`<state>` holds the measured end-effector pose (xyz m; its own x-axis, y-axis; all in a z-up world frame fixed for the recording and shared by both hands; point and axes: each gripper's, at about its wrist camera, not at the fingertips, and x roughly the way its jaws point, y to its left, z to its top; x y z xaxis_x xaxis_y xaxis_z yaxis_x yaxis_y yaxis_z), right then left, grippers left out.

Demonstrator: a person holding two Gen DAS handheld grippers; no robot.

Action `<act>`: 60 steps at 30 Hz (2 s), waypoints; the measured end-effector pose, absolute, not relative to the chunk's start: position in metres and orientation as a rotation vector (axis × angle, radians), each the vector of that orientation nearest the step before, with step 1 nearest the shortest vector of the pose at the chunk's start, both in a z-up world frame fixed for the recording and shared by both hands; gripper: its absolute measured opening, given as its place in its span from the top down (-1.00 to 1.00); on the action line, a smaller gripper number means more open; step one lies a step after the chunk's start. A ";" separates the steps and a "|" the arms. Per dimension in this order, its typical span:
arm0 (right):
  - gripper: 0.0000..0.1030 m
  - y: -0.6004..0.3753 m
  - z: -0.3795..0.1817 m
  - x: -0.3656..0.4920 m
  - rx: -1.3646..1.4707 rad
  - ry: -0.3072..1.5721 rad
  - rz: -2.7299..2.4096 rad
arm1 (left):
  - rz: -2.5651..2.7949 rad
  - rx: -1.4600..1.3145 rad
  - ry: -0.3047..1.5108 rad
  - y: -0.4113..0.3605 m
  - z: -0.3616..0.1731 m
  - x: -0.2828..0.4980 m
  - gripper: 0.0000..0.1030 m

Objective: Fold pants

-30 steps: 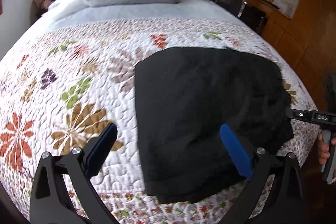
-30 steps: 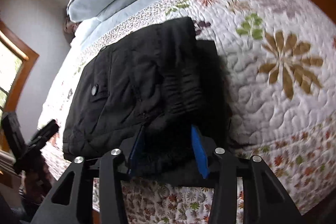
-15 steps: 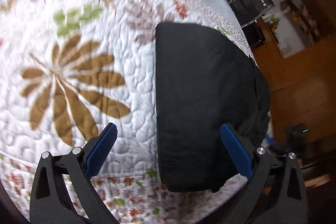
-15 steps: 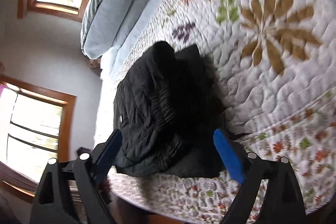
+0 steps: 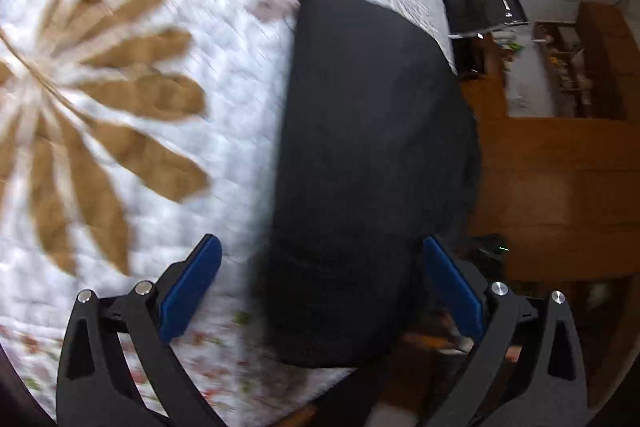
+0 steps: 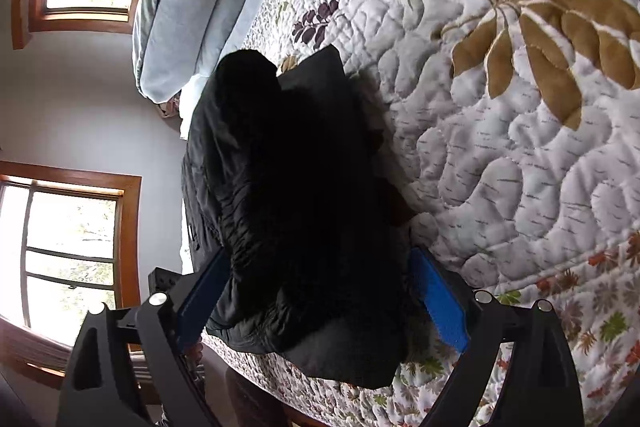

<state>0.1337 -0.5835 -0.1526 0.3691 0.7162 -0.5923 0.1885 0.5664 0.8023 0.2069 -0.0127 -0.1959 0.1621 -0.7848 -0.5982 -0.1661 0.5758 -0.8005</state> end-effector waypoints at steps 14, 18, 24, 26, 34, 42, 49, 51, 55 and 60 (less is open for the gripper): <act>-0.94 -0.567 -0.158 0.157 0.941 1.194 0.493 | -0.664 -0.851 1.511 -0.069 -0.213 0.211 -0.94; -0.77 -0.543 -0.154 0.163 0.841 1.219 0.520 | -0.660 -0.851 1.503 -0.072 -0.212 0.210 -0.94; -0.07 -0.528 -0.141 0.164 0.751 1.188 0.529 | -0.683 -0.852 1.467 -0.069 -0.215 0.206 -0.93; 0.02 -0.520 -0.136 0.163 0.720 1.182 0.536 | -0.686 -0.860 1.456 -0.067 -0.214 0.212 -0.93; 0.13 -0.492 -0.126 0.180 0.683 1.158 0.604 | -0.658 -0.908 1.383 -0.035 -0.213 0.210 -0.84; 0.14 -0.443 -0.131 0.205 0.655 1.174 0.683 | -0.562 -0.943 1.310 0.026 -0.208 0.216 -0.75; 0.15 -0.424 -0.138 0.226 0.656 1.185 0.687 | -0.519 -0.955 1.294 0.060 -0.209 0.235 -0.75; 0.15 -0.428 -0.139 0.224 0.658 1.188 0.683 | -0.519 -0.935 1.301 0.058 -0.210 0.239 -0.77; 0.15 -0.434 -0.142 0.215 0.665 1.186 0.669 | -0.522 -0.887 1.300 0.053 -0.211 0.245 -0.78; 0.12 -0.437 -0.150 0.210 0.697 1.184 0.652 | -0.523 -0.860 1.294 0.049 -0.209 0.246 -0.78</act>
<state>0.2100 -0.4371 -0.1499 0.2498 0.7671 -0.5909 -0.0892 0.6259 0.7748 0.2457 0.0487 -0.2094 0.2259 -0.7610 -0.6082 -0.1241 0.5968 -0.7928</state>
